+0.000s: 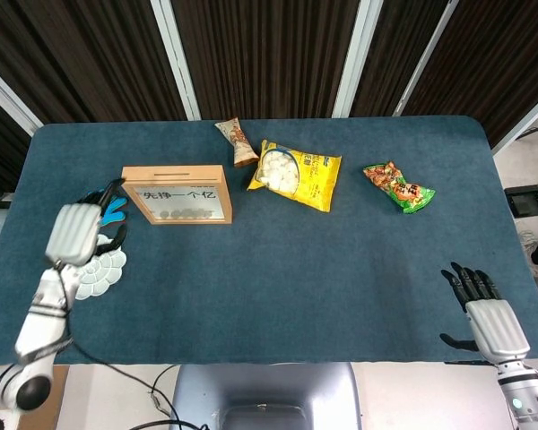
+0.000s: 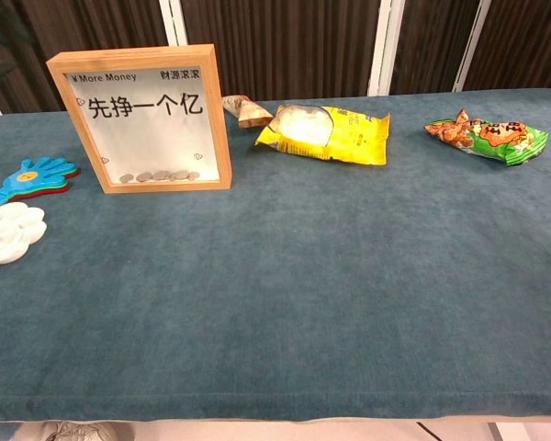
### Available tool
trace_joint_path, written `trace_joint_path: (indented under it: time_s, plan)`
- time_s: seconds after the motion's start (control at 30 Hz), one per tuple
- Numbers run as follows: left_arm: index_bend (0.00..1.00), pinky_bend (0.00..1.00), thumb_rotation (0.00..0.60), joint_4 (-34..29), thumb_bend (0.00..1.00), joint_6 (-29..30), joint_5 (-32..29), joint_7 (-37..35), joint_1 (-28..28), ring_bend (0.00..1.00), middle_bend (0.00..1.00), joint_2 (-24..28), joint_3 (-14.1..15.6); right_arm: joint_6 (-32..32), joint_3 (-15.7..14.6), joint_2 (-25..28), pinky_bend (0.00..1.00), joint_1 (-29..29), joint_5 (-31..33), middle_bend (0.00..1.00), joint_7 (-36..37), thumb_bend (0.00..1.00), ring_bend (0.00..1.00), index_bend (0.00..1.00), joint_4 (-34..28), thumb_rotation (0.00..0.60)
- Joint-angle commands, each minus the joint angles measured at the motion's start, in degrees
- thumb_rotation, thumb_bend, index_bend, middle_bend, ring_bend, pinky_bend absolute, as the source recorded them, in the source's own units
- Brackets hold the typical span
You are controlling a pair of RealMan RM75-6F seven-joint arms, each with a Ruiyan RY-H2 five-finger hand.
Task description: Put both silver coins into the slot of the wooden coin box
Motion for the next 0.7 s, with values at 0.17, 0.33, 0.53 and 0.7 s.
trace_joint_path:
  time_s: [0.17, 0.33, 0.53, 0.7]
  plan:
    - [0.0, 0.11, 0.6, 11.45, 0.38, 15.88, 19.36, -15.01, 23.91, 0.0, 0.01, 0.69, 20.3, 0.11, 0.58, -2.96, 0.0, -0.12, 2.1, 0.0, -6.26, 0.09, 0.0, 0.0, -0.47, 0.6]
    - [0.0, 0.09, 0.6, 11.88, 0.37, 20.79, 22.76, -14.36, 26.24, 0.0, 0.0, -0.61, 18.54, 0.15, 0.44, -4.04, 0.0, -0.05, 2.05, 0.0, -8.74, 0.09, 0.0, 0.0, -0.88, 0.6]
    - [0.0, 0.09, 0.6, 13.66, 0.36, 18.48, 22.92, -15.09, 26.03, 0.0, 0.0, -1.38, 16.96, -0.41, -0.08, -4.37, 0.0, 0.08, 1.67, 0.0, -9.29, 0.09, 0.0, 0.0, -0.77, 0.6]
    - [0.0, 0.09, 0.6, 13.59, 0.37, 17.15, 24.14, -14.32, 25.89, 0.0, 0.0, -1.62, 16.38, -0.64, -0.07, -4.83, 0.0, 0.24, 1.85, 0.0, -10.21, 0.09, 0.0, 0.0, -0.61, 0.6]
